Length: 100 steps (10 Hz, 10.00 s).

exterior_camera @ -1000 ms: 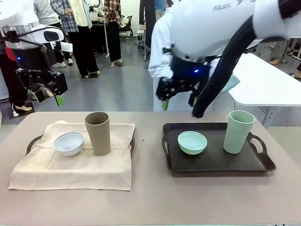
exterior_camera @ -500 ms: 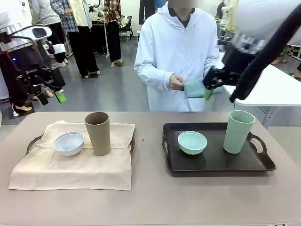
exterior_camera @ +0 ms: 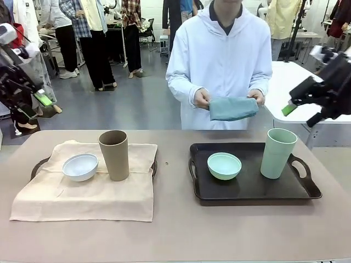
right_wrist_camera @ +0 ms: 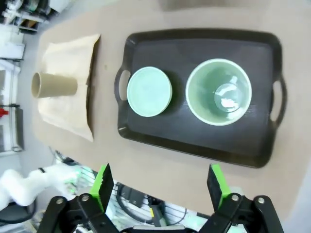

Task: Set up a tray with a mat and arrange the tableware.
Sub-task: Pick up the Picnic Bowl and Reusable plastic cup from the Handle tray in front of the human's position and hold them in the air.

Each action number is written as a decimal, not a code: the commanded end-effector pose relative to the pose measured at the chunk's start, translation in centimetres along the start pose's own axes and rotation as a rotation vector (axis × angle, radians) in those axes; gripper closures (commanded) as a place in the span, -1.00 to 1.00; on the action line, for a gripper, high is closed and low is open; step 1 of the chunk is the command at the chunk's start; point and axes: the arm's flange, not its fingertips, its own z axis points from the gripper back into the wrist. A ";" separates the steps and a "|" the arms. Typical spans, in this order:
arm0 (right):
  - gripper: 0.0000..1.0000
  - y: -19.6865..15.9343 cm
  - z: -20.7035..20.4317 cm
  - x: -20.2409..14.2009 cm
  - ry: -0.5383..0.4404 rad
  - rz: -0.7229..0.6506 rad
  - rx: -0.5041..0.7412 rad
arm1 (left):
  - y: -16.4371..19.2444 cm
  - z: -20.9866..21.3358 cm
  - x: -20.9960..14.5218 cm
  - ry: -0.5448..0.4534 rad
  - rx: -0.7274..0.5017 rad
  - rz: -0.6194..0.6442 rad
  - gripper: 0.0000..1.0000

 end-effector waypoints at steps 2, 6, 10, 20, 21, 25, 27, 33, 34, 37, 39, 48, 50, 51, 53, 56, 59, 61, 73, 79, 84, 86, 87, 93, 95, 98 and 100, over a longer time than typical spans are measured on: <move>-1.00 -4.1 0.5 -2.6 -0.050 -0.025 0.166 | 1.6 0.3 -2.7 -0.090 -0.089 0.079 -0.49; -1.00 -9.0 2.3 -5.2 -0.124 -0.109 0.273 | 5.2 1.0 -7.8 -0.276 -0.160 0.254 -0.49; -1.00 -13.1 3.4 -7.3 -0.157 -0.175 0.330 | 7.0 1.9 -10.6 -0.310 -0.191 0.292 -0.49; -1.00 -12.5 4.1 -6.8 -0.140 -0.183 0.281 | 7.4 2.3 -10.1 -0.294 -0.172 0.286 -0.49; -1.00 -12.5 4.1 -6.8 -0.140 -0.183 0.281 | 7.4 2.3 -10.1 -0.294 -0.172 0.286 -0.49; -1.00 -12.5 4.1 -6.8 -0.140 -0.183 0.281 | 7.4 2.3 -10.1 -0.294 -0.172 0.286 -0.49; -1.00 -12.5 4.1 -6.8 -0.140 -0.183 0.281 | 7.4 2.3 -10.1 -0.294 -0.172 0.286 -0.49; -1.00 -16.2 4.1 0.7 -0.198 0.433 0.023 | -11.4 -5.0 -5.4 -0.207 0.230 0.134 -0.49; -1.00 -17.1 3.4 1.9 -0.170 0.538 0.031 | -13.9 -7.2 -4.0 -0.190 0.271 0.138 -0.49; -1.00 -17.8 1.0 2.6 -0.008 0.771 0.116 | -19.8 -14.6 -0.6 -0.116 0.382 0.148 -0.49; -1.00 -18.4 -0.6 2.3 0.057 0.809 0.129 | -24.2 -19.4 1.1 -0.105 0.462 0.126 -0.49; -1.00 -19.1 -2.2 1.3 0.072 0.789 0.140 | -30.1 -24.6 1.1 -0.134 0.531 0.062 -0.49; -1.00 -20.7 -3.4 2.5 0.088 0.989 0.118 | -30.5 -25.4 3.1 -0.131 0.542 0.036 -0.49; -1.00 -22.3 -4.1 2.9 0.090 1.057 0.122 | -30.9 -26.8 4.3 -0.114 0.555 0.021 -0.49; -1.00 -24.0 -4.0 2.8 0.068 1.151 0.146 | -32.0 -29.8 6.3 -0.070 0.583 0.015 -0.49; -1.00 -25.1 -4.0 2.5 0.055 1.219 0.203 | -34.8 -32.8 8.2 -0.103 0.631 0.006 -0.49; -1.00 -24.3 -4.7 2.7 -0.037 1.392 0.294 | -35.6 -35.8 10.6 -0.118 0.665 0.019 -0.49; -1.00 -23.8 -5.4 3.4 -0.093 1.466 0.310 | -35.4 -36.8 11.4 -0.133 0.667 0.014 -0.49; -1.00 -20.8 -12.3 6.3 -0.170 1.383 0.312 | -31.6 -39.8 13.1 -0.106 0.588 0.017 -0.49; -1.00 -18.9 -15.2 8.3 -0.190 1.467 0.339 | -30.4 -43.9 13.6 -0.050 0.555 0.011 -0.49; -1.00 -19.3 -16.9 9.9 -0.225 1.406 0.400 | -30.7 -45.6 15.3 -0.061 0.560 0.028 -0.49; -1.00 -19.2 -16.6 9.7 -0.195 1.340 0.442 | -30.9 -43.4 15.0 -0.086 0.562 0.058 -0.49; -1.00 -19.4 -16.7 9.3 -0.190 1.406 0.390 | -30.3 -45.4 15.0 -0.058 0.563 0.037 -0.49; -1.00 -19.7 -18.0 10.1 -0.232 1.241 0.577 | -30.8 -46.6 15.3 -0.076 0.586 0.011 -0.49; -1.00 -19.8 -18.9 10.7 -0.245 1.195 0.626 | -30.8 -47.7 15.4 -0.066 0.607 0.007 -0.49; -1.00 -19.3 -20.9 11.2 -0.218 1.188 0.680 | -30.9 -49.2 15.5 -0.055 0.625 0.009 -0.49; -1.00 -18.2 -22.4 10.8 -0.173 1.216 0.716 | -30.6 -49.9 15.6 -0.048 0.639 0.032 -0.49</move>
